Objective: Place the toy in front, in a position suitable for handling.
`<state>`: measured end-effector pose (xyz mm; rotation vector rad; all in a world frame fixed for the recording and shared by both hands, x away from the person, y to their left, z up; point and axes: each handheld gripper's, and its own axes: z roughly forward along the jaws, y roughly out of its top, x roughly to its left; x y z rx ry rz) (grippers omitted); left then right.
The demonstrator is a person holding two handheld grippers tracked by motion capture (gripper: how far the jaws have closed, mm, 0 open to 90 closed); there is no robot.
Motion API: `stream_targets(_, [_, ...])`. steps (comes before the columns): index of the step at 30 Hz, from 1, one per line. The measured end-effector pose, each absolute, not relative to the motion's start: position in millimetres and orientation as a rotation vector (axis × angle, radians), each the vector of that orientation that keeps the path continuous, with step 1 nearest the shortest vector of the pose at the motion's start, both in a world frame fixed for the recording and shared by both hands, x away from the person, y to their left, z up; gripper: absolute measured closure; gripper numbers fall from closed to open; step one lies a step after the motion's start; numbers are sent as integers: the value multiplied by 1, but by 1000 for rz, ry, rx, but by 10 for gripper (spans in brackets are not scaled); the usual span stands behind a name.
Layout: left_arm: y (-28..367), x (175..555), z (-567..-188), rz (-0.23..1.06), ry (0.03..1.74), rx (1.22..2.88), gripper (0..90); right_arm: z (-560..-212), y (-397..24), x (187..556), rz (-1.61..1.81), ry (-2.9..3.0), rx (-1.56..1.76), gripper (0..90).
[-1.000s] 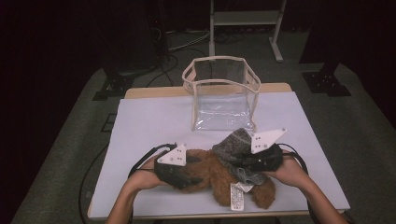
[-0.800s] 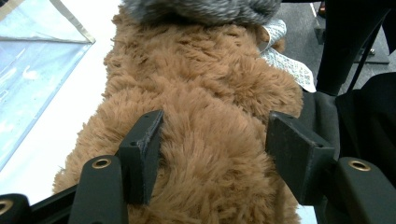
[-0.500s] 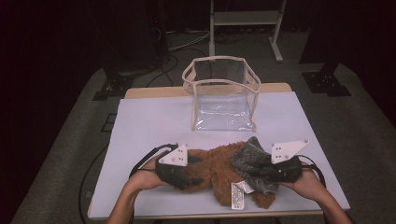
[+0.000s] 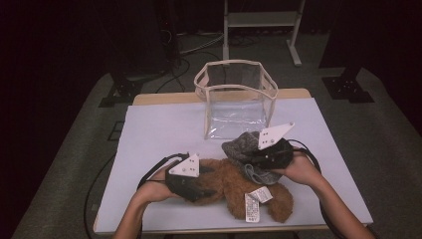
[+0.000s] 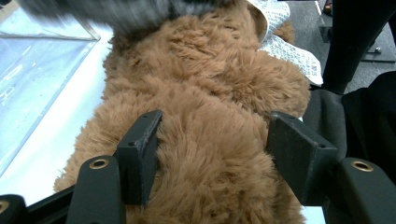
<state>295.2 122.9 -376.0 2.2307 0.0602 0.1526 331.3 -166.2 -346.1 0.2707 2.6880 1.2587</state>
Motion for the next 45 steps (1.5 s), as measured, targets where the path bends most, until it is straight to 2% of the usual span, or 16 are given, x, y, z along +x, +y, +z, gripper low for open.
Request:
stream_targets(9, [122, 291, -361, 188, 16, 2212, 369, -362, -180, 311, 1329, 2672, 308, 793])
stream_targets(14, [132, 297, -356, 217, 82, 2212, 302, -363, -182, 303, 1340, 2668, 298, 793])
stream_targets(19, [128, 299, -376, 169, 102, 2221, 272, -362, -181, 296, 1330, 2656, 285, 793])
stream_targets(27, [121, 297, -382, 228, 104, 2227, 340, -342, -158, 291, 1237, 2629, 182, 790])
stream_targets(33, [121, 297, -383, 213, 97, 2231, 341, -348, -132, 290, 1203, 2667, 102, 788])
stream_targets(37, [122, 296, -383, 210, 93, 2222, 344, -348, -150, 291, 1240, 2672, 150, 789])
stream_targets(45, [119, 296, -380, 219, 82, 2232, 345, -351, -214, 281, 1300, 2608, 319, 789])
